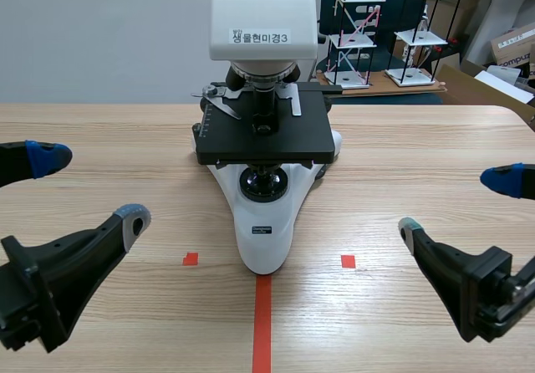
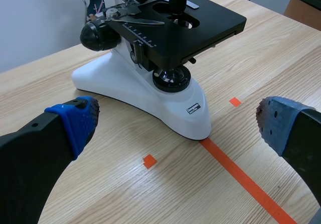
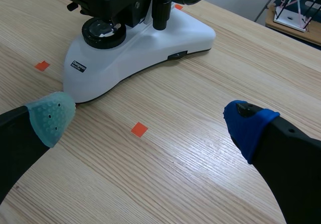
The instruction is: Point at the objective lens
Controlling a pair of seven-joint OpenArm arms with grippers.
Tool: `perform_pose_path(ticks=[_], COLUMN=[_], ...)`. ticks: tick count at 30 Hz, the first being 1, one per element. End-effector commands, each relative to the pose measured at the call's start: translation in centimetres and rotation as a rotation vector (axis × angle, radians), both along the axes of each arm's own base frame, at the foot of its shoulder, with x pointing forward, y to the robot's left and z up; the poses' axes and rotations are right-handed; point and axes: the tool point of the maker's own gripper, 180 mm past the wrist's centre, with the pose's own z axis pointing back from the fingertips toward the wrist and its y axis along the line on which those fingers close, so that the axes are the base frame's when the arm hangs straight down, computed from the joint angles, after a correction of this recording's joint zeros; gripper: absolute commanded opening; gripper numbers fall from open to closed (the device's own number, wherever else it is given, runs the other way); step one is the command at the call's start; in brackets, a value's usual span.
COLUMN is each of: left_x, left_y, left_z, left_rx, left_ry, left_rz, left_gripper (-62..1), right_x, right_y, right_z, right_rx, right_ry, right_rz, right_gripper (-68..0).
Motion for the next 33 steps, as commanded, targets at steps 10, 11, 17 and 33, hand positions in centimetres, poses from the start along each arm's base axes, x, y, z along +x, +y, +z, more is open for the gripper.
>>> perform_pose_path(ticks=[10, 11, 17, 33], left_x=[-0.1, -0.1, 0.0, 2.3], left_y=[-0.4, -0.4, -0.4, -2.8], left_z=[0.6, 0.6, 0.7, -0.1], left_rx=[-0.022, -0.022, -0.023, -0.021], left_ry=[-0.012, -0.012, -0.019, -0.024], left_rz=[-0.007, -0.007, -0.011, -0.132], left_gripper=[1.4, 1.4, 1.4, -46.9], right_x=[0.2, 0.2, 0.1, 0.1], right_y=[-0.2, -0.2, -0.2, -0.2], right_z=[0.4, 0.4, 0.3, 0.3], right_rx=[0.005, 0.005, 0.001, 0.002], right_ry=[-0.018, -0.017, -0.011, -0.013], right_rz=[-0.007, -0.007, -0.008, -0.007], right_gripper=[0.4, 0.4, 0.4, 0.4])
